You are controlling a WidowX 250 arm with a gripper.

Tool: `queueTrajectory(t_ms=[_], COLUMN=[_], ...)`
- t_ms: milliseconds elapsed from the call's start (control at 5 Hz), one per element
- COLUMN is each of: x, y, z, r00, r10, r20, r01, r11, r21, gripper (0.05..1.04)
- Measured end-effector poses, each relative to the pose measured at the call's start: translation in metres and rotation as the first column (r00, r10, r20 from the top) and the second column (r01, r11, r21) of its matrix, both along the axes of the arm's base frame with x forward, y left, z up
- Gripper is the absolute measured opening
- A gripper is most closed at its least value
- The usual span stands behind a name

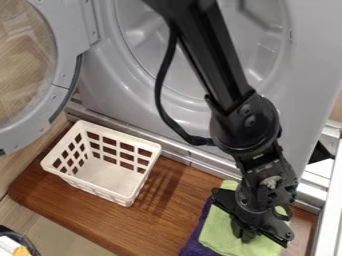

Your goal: Put the green cloth in the basket

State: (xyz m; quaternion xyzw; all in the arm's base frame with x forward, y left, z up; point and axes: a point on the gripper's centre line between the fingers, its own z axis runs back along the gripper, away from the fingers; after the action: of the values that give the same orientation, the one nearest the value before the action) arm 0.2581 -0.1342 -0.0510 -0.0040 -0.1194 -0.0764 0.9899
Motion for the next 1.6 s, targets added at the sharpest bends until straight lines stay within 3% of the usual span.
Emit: queueTrajectory(t_ms=[200,400,800,1000,1200,1600], x=[0.000,0.004,-0.009,-0.017,-0.020,-0.018], y=[0.002,-0.003,0.029,0.054,0.093,0.146], z=[0.007,0.033,0.094,0.114,0.131,0.129], r00=[1.000,0.995,0.974,0.963,0.929,0.892], r10=[0.001,-0.026,0.052,0.122,0.248,0.376], r20=[0.018,0.099,0.220,0.241,0.273,0.251], r01=[-0.001,0.028,-0.054,-0.132,-0.262,-0.388], r11=[1.000,1.000,0.999,0.991,0.965,0.922], r21=[0.003,-0.011,0.002,0.025,0.013,-0.003], gripper=[0.051,0.051,0.050,0.051,0.050,0.050])
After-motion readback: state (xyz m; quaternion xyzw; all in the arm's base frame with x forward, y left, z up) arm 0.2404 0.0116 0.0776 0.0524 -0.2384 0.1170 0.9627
